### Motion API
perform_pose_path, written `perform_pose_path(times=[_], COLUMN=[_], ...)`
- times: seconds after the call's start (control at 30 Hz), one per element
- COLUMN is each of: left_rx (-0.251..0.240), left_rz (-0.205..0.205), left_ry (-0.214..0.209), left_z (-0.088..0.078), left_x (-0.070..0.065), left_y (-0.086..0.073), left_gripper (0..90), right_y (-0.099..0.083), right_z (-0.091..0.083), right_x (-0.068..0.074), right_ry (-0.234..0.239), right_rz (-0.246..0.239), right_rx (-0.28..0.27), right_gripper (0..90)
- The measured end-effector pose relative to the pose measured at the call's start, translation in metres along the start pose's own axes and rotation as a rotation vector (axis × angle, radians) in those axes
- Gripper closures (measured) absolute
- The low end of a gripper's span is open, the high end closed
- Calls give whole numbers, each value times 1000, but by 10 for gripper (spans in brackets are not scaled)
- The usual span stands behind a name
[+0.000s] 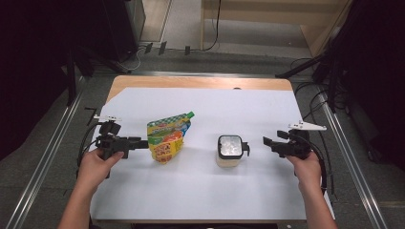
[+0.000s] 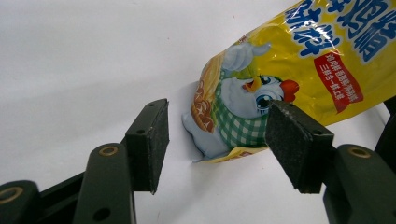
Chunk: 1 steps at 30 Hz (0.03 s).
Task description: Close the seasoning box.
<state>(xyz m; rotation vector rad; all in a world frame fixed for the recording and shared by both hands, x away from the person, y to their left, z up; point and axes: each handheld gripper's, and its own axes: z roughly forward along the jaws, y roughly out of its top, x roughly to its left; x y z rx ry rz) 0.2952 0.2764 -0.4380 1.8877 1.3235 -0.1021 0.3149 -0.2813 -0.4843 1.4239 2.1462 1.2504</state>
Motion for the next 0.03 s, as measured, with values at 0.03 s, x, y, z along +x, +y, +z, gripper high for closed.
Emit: perform_pose_path(times=[0.03], left_rx=[-8], left_rz=[3], left_ry=[-3], left_z=[0], left_x=[0], left_y=[0], left_gripper=[380], right_y=[0], right_z=[0], right_x=[0], right_ry=[0], right_rz=[0], right_rx=[1], right_gripper=[282])
